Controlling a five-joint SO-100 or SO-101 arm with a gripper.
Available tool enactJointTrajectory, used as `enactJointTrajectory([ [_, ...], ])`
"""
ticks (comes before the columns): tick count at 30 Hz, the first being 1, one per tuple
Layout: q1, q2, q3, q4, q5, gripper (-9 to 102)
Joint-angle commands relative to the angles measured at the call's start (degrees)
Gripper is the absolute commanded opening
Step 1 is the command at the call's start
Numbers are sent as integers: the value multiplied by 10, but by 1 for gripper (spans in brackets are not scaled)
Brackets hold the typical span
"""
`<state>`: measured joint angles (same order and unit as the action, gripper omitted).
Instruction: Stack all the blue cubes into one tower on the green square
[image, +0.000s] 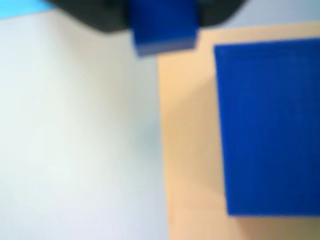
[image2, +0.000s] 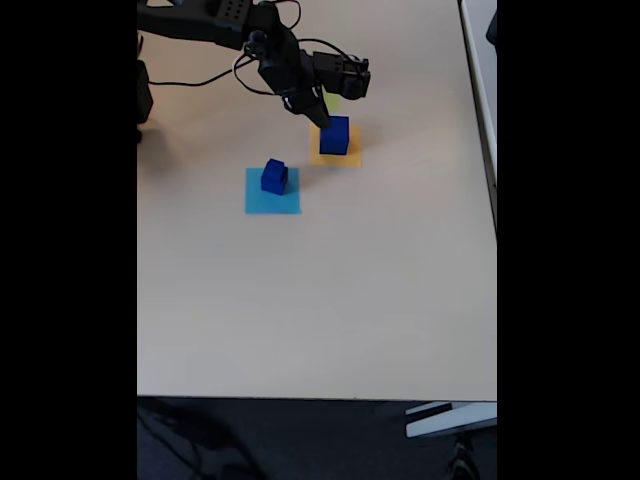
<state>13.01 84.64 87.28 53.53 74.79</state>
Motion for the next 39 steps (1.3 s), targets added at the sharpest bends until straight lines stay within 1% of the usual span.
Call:
enactJointTrajectory([
  [1, 21, 54, -41, 18, 12, 3],
  [11, 47, 78, -41, 65, 25, 3],
  [15, 52, 100, -15, 68, 38, 3],
  [23, 63, 128, 39, 60, 42, 3],
  [35, 78, 171, 131, 7, 39, 3],
  [39, 82, 176, 140, 1, 38, 3],
])
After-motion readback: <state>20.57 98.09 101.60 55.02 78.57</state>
